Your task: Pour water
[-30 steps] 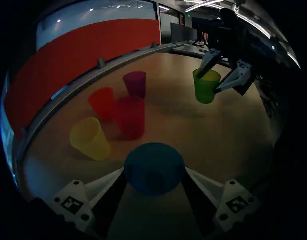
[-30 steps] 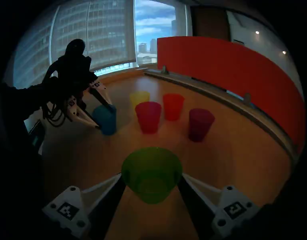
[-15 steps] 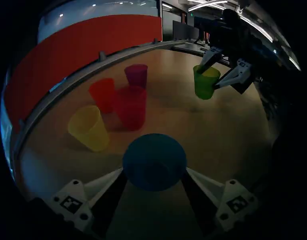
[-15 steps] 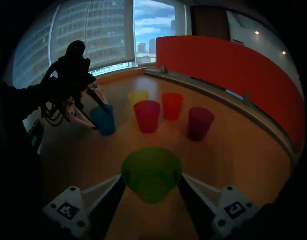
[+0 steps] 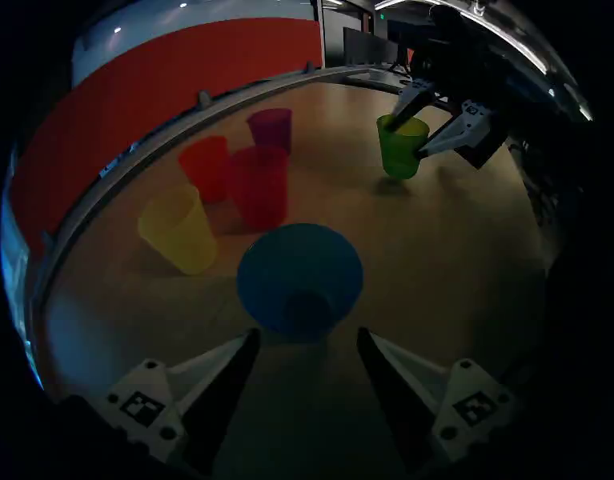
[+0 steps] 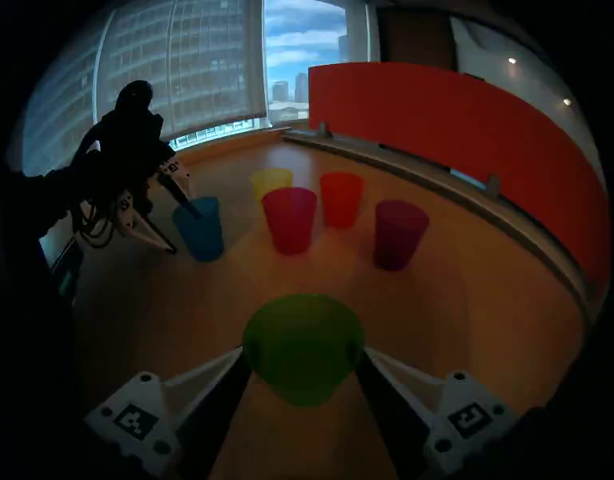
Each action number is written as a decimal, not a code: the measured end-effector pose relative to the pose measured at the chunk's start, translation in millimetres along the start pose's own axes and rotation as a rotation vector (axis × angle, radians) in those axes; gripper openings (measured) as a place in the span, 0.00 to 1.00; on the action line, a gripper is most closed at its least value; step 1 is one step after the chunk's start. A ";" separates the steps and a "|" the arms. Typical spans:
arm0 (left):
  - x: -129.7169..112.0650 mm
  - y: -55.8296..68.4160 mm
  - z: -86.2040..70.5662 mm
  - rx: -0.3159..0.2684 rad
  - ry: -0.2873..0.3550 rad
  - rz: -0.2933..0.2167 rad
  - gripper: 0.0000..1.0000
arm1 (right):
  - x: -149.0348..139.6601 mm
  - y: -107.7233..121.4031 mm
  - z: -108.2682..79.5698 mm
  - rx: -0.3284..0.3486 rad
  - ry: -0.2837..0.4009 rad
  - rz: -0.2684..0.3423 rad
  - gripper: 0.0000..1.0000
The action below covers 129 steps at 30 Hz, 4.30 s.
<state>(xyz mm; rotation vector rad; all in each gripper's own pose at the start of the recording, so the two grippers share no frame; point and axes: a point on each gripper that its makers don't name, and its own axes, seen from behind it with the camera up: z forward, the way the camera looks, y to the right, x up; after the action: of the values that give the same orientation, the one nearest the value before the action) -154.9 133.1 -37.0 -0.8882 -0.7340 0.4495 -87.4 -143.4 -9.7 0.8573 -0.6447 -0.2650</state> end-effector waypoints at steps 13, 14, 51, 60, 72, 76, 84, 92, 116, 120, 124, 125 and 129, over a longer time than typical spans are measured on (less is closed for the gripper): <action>-15.7 3.3 -22.5 0.040 0.020 -0.047 0.90 | -10.7 2.4 2.1 -0.014 -0.004 0.001 0.89; -16.5 3.2 -24.2 0.047 0.021 -0.047 0.90 | -11.3 2.5 2.0 -0.014 -0.003 0.003 0.89; -7.9 -29.3 -92.7 0.312 0.247 -0.244 0.90 | -27.8 6.7 -90.8 -0.199 0.139 0.112 1.00; -4.7 -45.0 -115.6 0.444 0.349 -0.309 0.90 | -5.6 21.1 -121.5 -0.315 0.291 0.195 1.00; 2.6 -65.1 -163.6 0.661 0.514 -0.365 0.90 | 6.3 46.7 -153.2 -0.538 0.431 0.274 1.00; 7.6 -68.6 -174.1 0.710 0.556 -0.369 0.90 | 10.6 56.9 -163.0 -0.615 0.473 0.291 1.00; 11.3 -80.1 -191.2 0.785 0.661 -0.441 0.90 | 15.2 67.7 -176.3 -0.753 0.541 0.294 1.00; 12.3 -87.8 -195.2 0.832 0.725 -0.488 0.90 | 18.3 70.4 -182.4 -0.856 0.555 0.274 1.00; -11.9 -107.8 -180.7 0.989 0.734 -0.493 0.90 | 8.4 86.0 -167.2 -0.909 0.527 0.341 1.00; -10.2 -109.0 -178.6 0.994 0.740 -0.489 0.90 | 13.9 86.5 -171.6 -0.919 0.528 0.339 1.00; -2.8 -107.0 -176.4 0.994 0.745 -0.470 0.90 | 20.6 86.6 -174.6 -0.920 0.533 0.341 1.00; -0.9 -106.3 -175.5 0.995 0.745 -0.464 0.90 | 22.1 86.5 -175.3 -0.920 0.534 0.341 1.00; 3.9 -103.6 -170.2 0.996 0.742 -0.447 0.90 | 22.8 87.2 -177.0 -0.928 0.529 0.330 1.00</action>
<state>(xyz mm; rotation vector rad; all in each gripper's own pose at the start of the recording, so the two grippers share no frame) -21.1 -13.7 -21.2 0.0936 0.0397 0.0257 37.8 10.6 -18.1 -0.0916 -0.1086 -0.0119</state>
